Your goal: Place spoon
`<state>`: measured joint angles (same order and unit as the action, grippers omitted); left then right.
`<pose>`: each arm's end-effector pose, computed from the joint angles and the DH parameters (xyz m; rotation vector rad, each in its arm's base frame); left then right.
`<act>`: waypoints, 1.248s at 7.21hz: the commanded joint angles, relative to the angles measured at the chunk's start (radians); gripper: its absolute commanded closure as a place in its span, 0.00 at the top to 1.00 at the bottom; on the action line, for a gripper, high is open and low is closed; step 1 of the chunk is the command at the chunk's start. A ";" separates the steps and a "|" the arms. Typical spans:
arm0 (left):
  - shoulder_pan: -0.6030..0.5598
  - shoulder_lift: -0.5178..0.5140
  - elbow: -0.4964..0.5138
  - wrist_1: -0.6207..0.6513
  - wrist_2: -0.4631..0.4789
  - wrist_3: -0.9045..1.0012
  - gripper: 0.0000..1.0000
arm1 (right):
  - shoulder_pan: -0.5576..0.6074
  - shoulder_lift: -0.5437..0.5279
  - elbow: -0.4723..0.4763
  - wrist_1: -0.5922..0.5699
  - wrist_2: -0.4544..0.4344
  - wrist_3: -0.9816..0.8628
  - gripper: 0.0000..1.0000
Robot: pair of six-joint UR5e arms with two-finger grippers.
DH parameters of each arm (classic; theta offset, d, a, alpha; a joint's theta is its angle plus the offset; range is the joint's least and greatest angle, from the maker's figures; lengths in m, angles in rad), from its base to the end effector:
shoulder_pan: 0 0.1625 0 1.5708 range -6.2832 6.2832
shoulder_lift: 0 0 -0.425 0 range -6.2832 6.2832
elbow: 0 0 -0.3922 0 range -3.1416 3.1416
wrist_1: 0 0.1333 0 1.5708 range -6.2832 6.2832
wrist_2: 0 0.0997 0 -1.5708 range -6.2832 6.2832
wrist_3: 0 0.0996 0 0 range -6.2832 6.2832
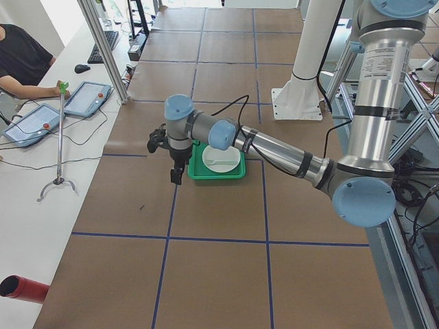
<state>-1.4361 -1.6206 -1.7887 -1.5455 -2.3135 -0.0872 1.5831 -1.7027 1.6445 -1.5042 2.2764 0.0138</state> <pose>0.0036 -0.5180 0.5305 0.1480 0.7604 0.1351 0.0741 -0.4351 0.6816 0.0075 -0.7056 0.0220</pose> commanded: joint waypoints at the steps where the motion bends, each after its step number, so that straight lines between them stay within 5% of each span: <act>1: -0.138 0.086 0.113 -0.001 -0.052 0.219 1.00 | 0.000 0.000 0.000 -0.001 0.000 0.000 1.00; 9: -0.190 0.166 0.130 0.005 -0.049 0.219 1.00 | 0.000 0.000 0.000 -0.001 0.000 0.000 1.00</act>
<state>-1.6256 -1.4556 -1.6592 -1.5408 -2.3623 0.1321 1.5831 -1.7027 1.6444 -1.5049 2.2764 0.0134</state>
